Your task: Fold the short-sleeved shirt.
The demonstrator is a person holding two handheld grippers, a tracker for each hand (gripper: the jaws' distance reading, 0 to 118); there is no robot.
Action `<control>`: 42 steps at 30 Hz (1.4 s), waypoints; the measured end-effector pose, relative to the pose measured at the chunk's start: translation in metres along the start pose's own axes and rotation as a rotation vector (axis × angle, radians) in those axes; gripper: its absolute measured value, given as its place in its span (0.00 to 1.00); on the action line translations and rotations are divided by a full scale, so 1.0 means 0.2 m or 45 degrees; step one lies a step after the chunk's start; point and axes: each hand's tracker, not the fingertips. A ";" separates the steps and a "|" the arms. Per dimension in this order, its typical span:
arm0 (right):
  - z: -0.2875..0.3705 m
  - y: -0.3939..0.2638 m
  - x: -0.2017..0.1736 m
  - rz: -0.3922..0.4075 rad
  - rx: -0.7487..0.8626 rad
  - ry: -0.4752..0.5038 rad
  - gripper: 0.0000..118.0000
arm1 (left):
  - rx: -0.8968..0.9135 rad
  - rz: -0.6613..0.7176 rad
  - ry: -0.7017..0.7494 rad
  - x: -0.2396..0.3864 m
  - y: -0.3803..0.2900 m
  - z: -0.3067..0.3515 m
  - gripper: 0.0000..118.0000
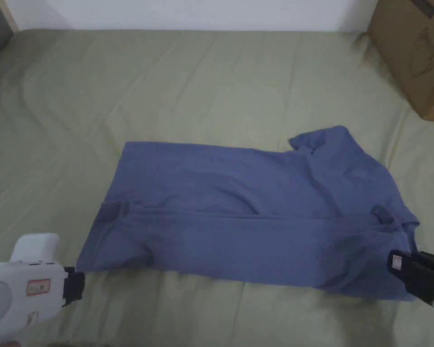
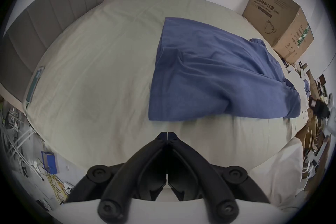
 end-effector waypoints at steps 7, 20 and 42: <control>-0.04 -0.10 -0.04 -0.009 -0.069 -0.006 0.00 | 0.052 0.052 0.004 -0.05 0.16 -0.11 0.26; -0.04 -0.10 0.06 -0.071 -0.105 -0.080 0.00 | -0.033 -0.008 0.184 0.07 0.20 -0.38 0.41; -0.41 -0.06 0.25 0.071 -0.278 -0.214 0.18 | -0.002 -0.019 0.087 0.07 0.31 -0.12 0.05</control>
